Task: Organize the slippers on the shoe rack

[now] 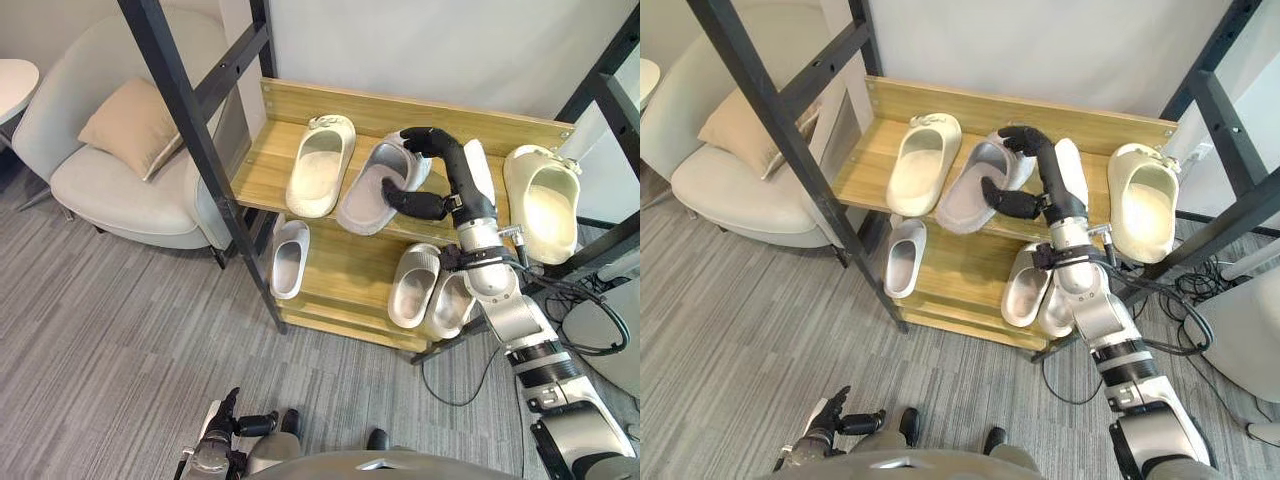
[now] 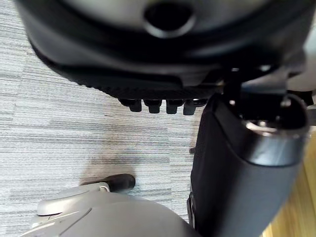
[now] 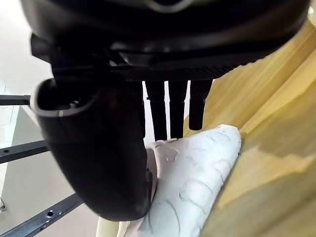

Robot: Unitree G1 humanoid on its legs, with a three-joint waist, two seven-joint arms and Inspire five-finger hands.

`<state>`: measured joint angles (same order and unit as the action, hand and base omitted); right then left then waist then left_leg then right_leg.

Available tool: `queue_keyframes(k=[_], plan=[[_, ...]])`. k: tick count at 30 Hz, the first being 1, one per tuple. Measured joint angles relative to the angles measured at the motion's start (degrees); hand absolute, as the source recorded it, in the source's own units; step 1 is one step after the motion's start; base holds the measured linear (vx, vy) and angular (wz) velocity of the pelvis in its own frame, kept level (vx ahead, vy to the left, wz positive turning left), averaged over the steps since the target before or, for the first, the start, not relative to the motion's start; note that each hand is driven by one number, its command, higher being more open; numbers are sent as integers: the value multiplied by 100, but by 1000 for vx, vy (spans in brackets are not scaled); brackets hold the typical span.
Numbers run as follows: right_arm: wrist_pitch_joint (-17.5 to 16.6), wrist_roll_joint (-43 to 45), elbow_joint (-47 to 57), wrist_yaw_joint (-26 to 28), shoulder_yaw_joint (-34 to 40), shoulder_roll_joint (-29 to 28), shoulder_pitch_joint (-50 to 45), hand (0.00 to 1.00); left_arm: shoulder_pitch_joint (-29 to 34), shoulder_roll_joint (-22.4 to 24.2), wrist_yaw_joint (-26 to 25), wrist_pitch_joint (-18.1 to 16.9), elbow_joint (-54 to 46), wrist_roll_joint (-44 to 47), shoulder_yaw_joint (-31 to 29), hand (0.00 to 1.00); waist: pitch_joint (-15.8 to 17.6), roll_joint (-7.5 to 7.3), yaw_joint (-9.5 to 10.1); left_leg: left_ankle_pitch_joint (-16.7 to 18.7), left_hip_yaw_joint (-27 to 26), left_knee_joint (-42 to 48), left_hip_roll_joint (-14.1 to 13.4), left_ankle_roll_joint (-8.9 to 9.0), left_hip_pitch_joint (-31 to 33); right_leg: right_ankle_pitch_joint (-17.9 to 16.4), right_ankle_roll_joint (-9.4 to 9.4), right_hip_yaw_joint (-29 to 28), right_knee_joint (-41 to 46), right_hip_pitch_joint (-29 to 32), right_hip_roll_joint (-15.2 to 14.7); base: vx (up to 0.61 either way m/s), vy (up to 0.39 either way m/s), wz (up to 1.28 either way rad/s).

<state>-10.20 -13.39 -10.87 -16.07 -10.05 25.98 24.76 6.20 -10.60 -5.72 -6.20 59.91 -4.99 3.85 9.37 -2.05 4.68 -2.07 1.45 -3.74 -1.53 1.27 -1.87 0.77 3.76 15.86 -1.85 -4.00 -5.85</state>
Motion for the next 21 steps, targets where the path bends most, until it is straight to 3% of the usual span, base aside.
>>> queue_keyframes(k=[11, 21], plan=[[-2, -6, 58, 80, -18, -30, 76, 0, -35, -59, 0, 3, -29, 0, -4, 100, 99, -106, 25, 12, -22, -25, -7, 6, -119, 0, 0, -30, -37, -106, 4, 8, 2, -1], [-7, -11, 1598, 214, -6, 127, -289, 0, -33, -64, 0, 9, -62, -5, -9, 100, 106, -102, -44, 15, -94, -32, -24, 9, -144, 0, 0, -106, 17, -82, 1, -5, 5, -3]])
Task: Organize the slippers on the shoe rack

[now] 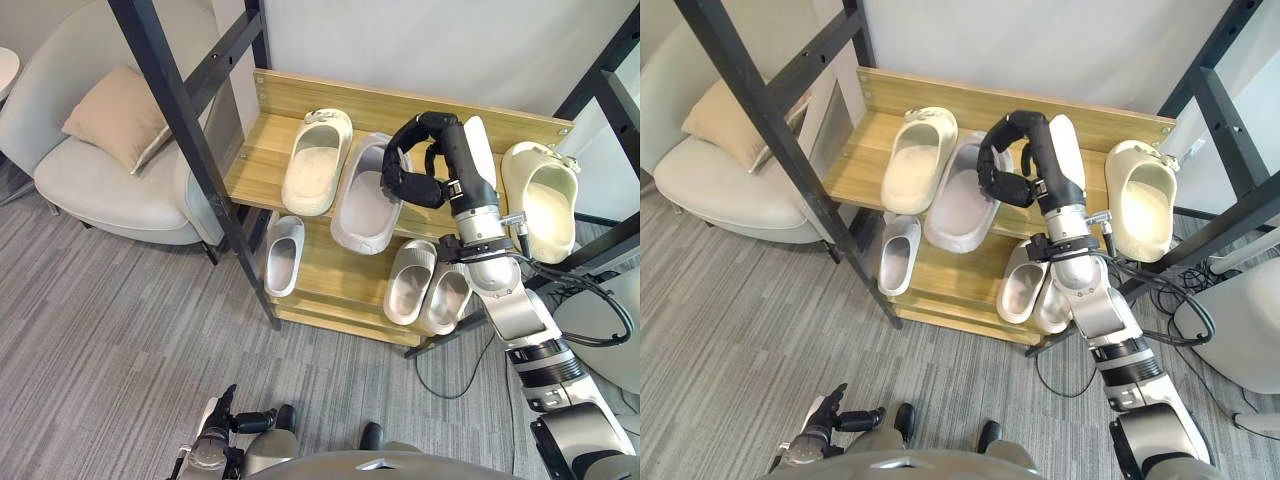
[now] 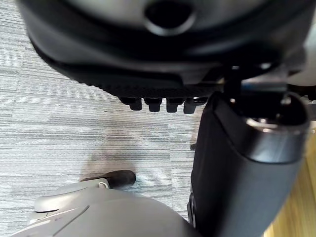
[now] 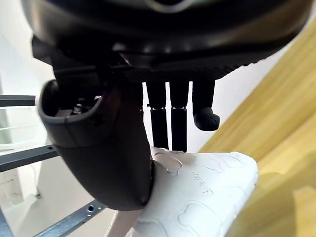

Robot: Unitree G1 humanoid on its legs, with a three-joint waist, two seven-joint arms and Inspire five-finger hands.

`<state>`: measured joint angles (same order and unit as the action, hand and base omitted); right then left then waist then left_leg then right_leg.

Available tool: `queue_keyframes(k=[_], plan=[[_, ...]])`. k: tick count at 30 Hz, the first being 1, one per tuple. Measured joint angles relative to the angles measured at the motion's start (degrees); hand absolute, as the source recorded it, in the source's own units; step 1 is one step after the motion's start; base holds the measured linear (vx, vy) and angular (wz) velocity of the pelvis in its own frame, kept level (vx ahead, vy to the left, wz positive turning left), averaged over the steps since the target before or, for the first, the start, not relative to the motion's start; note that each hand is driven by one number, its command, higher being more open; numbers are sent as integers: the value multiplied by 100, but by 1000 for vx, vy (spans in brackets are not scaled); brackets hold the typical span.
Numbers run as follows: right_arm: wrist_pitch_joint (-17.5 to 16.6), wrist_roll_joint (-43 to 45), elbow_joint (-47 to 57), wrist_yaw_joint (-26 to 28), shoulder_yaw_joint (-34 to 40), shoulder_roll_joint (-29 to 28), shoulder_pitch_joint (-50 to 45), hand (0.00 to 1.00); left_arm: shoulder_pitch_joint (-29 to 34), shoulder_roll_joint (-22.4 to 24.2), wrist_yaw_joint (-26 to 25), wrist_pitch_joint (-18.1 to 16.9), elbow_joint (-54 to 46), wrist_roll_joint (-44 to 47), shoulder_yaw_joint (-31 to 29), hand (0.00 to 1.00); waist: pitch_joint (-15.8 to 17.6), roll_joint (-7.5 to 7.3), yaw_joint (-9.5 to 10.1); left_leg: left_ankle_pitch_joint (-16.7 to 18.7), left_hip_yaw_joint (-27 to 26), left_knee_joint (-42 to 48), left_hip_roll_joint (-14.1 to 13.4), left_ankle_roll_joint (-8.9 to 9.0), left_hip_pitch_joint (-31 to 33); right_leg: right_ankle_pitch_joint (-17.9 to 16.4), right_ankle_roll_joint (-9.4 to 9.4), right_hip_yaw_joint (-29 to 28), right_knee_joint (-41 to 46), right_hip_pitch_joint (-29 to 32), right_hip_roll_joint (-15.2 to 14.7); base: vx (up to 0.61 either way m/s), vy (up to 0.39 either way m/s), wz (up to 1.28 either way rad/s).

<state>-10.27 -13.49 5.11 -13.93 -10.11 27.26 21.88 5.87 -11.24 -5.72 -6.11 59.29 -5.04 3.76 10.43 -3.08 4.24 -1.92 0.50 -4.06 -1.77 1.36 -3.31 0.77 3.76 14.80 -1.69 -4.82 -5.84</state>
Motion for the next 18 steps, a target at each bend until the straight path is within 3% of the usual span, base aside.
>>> queue_keyframes(k=[8, 18], plan=[[-307, 0, 1025, -9, 14, -4, -82, 0, 3, 4, 2, 35, 6, -19, 2, 100, -5, 23, -47, 8, -68, 0, -1, -4, -69, -1, 0, -68, 47, -17, -11, -11, 9, -4], [-785, 460, 1926, 150, 39, -172, -538, 0, 32, 89, -2, 41, 67, -62, 39, 100, -118, 211, -152, 6, -95, 1, 0, -5, -106, -1, 0, -96, 62, -30, -12, 0, 0, 0]])
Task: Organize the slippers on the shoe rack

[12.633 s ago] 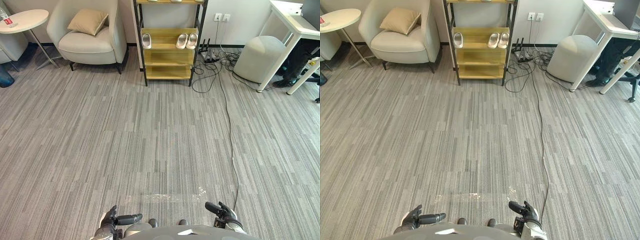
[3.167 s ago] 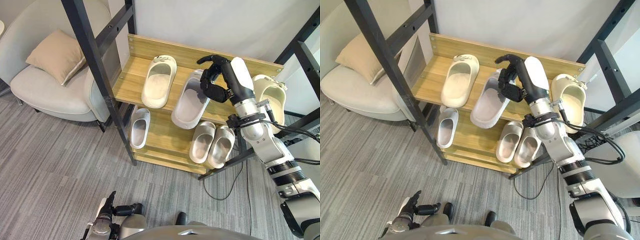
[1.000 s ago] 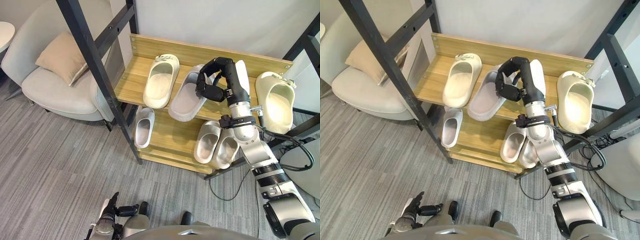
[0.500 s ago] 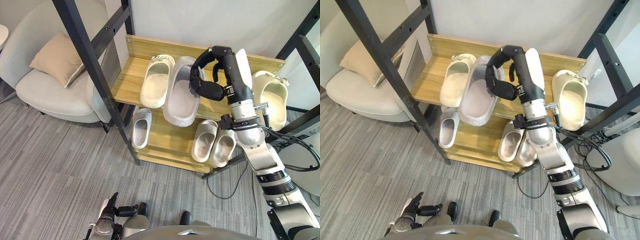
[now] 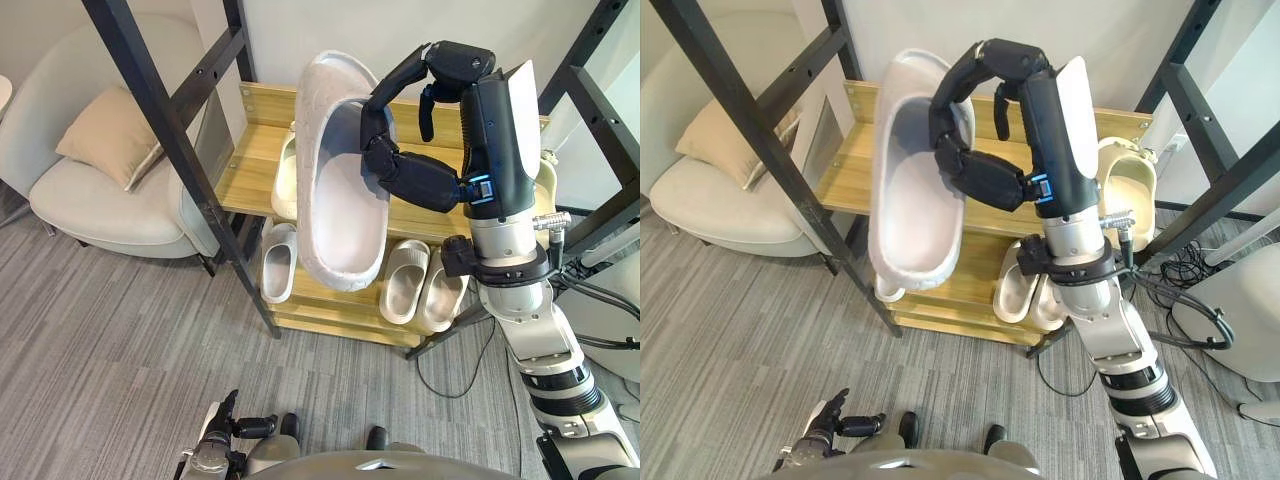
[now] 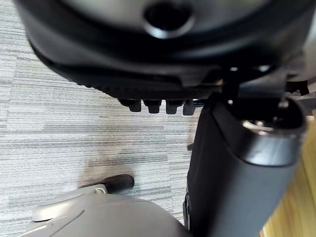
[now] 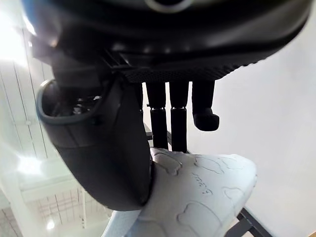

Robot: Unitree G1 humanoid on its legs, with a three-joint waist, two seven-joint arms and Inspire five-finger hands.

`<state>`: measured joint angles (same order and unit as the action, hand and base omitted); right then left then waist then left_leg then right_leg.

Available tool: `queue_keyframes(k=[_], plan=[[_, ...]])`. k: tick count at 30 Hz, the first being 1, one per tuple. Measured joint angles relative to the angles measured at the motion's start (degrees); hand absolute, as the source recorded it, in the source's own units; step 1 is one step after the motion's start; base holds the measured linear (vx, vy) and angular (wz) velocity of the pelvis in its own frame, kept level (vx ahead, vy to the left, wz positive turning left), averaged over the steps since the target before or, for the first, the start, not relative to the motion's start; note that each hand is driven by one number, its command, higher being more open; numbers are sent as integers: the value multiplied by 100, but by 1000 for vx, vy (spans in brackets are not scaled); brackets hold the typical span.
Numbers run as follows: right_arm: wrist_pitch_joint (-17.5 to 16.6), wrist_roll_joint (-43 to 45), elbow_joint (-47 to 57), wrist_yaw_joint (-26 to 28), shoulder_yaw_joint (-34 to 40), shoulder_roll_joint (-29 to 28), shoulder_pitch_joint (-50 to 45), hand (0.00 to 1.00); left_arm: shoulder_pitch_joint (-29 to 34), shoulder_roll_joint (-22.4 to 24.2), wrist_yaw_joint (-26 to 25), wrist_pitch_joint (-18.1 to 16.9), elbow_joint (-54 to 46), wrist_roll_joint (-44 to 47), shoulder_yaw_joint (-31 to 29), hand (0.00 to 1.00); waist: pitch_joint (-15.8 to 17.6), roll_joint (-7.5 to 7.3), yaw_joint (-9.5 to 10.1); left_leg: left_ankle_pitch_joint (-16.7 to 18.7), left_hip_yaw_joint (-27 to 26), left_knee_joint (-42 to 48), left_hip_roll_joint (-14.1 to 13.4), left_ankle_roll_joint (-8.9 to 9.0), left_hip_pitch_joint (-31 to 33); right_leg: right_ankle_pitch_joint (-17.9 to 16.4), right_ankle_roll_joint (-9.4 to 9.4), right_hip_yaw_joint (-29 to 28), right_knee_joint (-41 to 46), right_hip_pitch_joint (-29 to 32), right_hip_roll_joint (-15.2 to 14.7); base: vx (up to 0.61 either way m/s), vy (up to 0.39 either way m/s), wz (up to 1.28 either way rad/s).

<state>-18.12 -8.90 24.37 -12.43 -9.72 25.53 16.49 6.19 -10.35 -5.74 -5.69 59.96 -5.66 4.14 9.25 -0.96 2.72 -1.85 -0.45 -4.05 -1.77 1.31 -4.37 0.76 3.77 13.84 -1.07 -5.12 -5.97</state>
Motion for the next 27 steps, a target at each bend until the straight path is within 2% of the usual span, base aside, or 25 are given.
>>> queue_keyframes(k=[2, 5, 12, 18, 23, 24, 26, 27], plan=[[-28, 500, 1, 276, -191, -120, -160, 0, 2, 27, 1, 0, 28, -4, 43, 100, -49, 62, -2, 0, -8, 1, -2, 0, -41, 0, 0, -9, 3, -35, 1, 0, 0, 0], [-27, 797, -2, 552, -606, -124, -358, 0, -1, 17, -3, -1, 60, -4, 128, 100, -68, 95, -3, 0, -2, 3, -6, 0, -91, -2, -1, -2, -1, -97, 4, 0, 0, 0], [5, 1342, -349, 1472, -1817, -123, -635, 0, -3, 12, -1, -10, 102, -1, 171, 100, -83, 110, 18, -2, 105, 67, -4, 1, -165, -43, -13, 91, 77, -224, -6, -15, -3, 7], [102, 1753, -702, 1867, -2226, -106, -885, 0, -41, 12, 0, -79, 130, 9, 206, 100, -46, 143, 107, 11, 393, 307, 1, 29, 38, -205, -34, 359, 352, -165, -37, -30, -22, 26], [218, 1787, -1452, 1941, -2457, -33, -843, 0, -456, 38, 1, -235, 96, 75, 234, 100, 420, 265, 328, 128, 659, 1081, -25, 130, 885, -507, -150, 556, 1231, 581, -113, -133, -32, 24], [235, 1786, -1515, 1939, -2476, -16, -834, 0, -491, 38, 1, -259, 91, 81, 234, 100, 468, 274, 341, 133, 686, 1140, -25, 137, 953, -532, -155, 576, 1306, 642, -124, -159, -26, 22], [347, 1510, -1799, 1921, -2530, 66, -749, 0, -698, 13, -1, -342, -31, 167, 231, 100, 780, 294, 358, 160, 803, 1516, -11, 185, 1459, -726, -215, 668, 1859, 1155, -221, -157, -17, 24], [358, 1473, -1842, 1921, -2530, 77, -714, 0, -731, 9, -1, -359, -31, 177, 230, 100, 810, 299, 357, 163, 819, 1565, -8, 191, 1542, -756, -209, 671, 1934, 1245, -234, -149, -15, 14]])
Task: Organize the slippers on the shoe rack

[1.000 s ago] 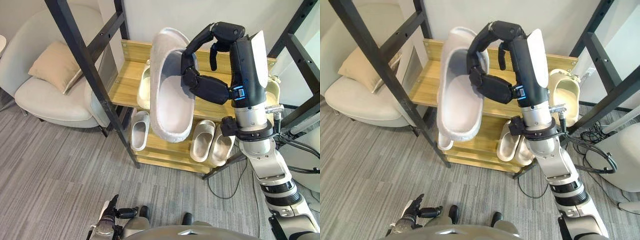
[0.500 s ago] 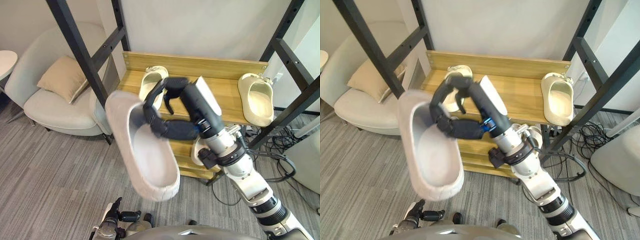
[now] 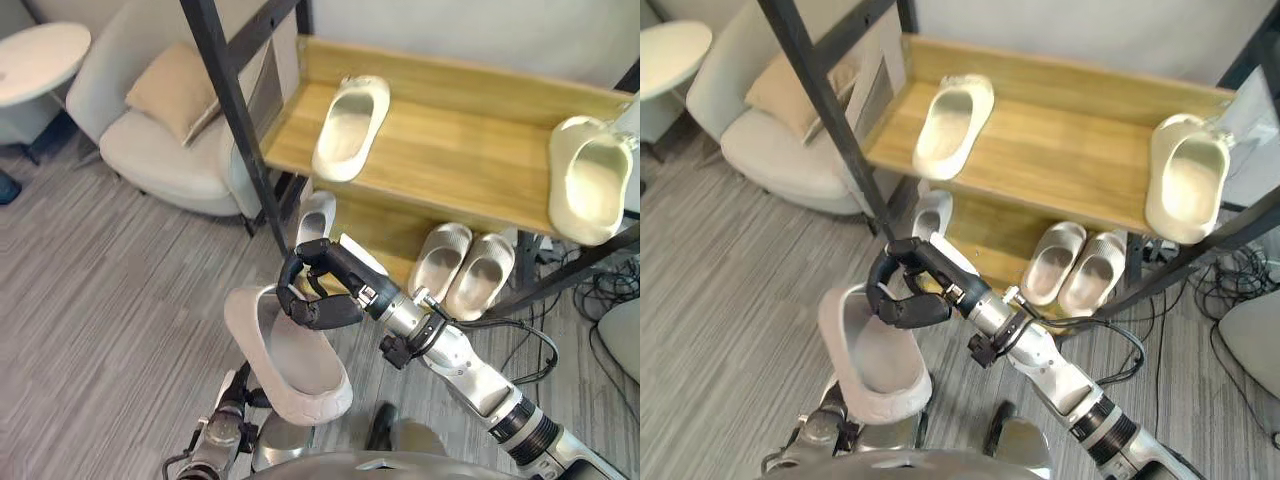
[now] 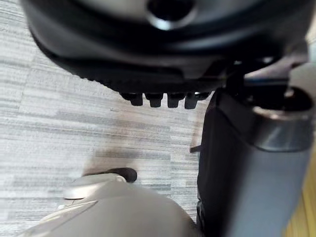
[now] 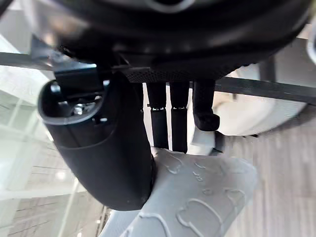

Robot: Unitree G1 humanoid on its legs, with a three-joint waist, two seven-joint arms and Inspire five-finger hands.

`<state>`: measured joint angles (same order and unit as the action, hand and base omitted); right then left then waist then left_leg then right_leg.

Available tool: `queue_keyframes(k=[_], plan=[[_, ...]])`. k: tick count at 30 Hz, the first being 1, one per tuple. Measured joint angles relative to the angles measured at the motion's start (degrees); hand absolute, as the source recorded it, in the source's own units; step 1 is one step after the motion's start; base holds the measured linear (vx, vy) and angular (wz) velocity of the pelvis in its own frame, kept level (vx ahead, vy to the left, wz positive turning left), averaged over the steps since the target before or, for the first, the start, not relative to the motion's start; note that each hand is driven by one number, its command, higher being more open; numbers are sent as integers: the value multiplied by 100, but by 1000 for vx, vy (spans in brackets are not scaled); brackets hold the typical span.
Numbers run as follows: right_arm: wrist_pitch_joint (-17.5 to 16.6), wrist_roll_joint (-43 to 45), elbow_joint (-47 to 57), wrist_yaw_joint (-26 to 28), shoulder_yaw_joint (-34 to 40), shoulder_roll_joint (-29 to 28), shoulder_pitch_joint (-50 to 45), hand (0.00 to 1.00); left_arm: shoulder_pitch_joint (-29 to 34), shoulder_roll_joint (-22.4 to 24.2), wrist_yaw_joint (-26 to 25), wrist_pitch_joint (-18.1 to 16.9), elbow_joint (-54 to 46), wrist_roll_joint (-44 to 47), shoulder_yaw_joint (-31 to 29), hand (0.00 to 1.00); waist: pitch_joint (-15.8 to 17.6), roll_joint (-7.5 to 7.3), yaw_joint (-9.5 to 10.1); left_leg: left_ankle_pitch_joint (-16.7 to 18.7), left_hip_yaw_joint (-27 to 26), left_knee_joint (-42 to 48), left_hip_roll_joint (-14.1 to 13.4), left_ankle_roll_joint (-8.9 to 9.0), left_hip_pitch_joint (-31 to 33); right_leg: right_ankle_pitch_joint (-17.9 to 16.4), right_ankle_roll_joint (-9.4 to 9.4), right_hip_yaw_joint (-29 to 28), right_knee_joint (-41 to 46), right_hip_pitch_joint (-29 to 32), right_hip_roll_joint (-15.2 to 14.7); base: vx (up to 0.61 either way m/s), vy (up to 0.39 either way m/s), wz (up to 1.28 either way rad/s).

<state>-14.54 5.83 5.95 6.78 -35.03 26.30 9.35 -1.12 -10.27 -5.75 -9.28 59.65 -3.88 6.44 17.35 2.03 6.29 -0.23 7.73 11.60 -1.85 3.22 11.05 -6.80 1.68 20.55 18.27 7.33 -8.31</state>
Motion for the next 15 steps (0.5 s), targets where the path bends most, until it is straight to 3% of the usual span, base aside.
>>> queue_keyframes(k=[4, 8, 11, 15], plan=[[76, -677, -361, -293, 110, 97, 395, 0, -271, -9, 11, -67, -151, 159, -2, 100, 331, 18, -2, 15, 89, 383, 18, 38, 684, -153, -75, 54, 561, 702, -122, -117, -21, 9], [144, -1274, -474, -790, 773, 108, 660, 0, -492, -2, 24, -86, -463, 228, -9, 100, 648, 72, -8, 41, 125, 741, 30, 108, 1461, -270, -151, 79, 1043, 1497, -218, -85, -12, 5], [209, -1473, -594, -1027, 1055, 140, 865, 0, -552, -4, 24, -94, -603, 228, -10, 100, 692, 67, -33, 62, 144, 995, 44, 121, 1836, -338, -155, 92, 1290, 1855, -289, -19, 14, 6], [321, -1788, -820, -1447, 1559, 365, 1277, 0, -721, 25, 23, -151, -742, 253, -11, 100, 713, 83, -54, 377, 212, 1781, 138, 130, 2557, -597, -197, 97, 1939, 2452, -443, -8, 52, 8]])
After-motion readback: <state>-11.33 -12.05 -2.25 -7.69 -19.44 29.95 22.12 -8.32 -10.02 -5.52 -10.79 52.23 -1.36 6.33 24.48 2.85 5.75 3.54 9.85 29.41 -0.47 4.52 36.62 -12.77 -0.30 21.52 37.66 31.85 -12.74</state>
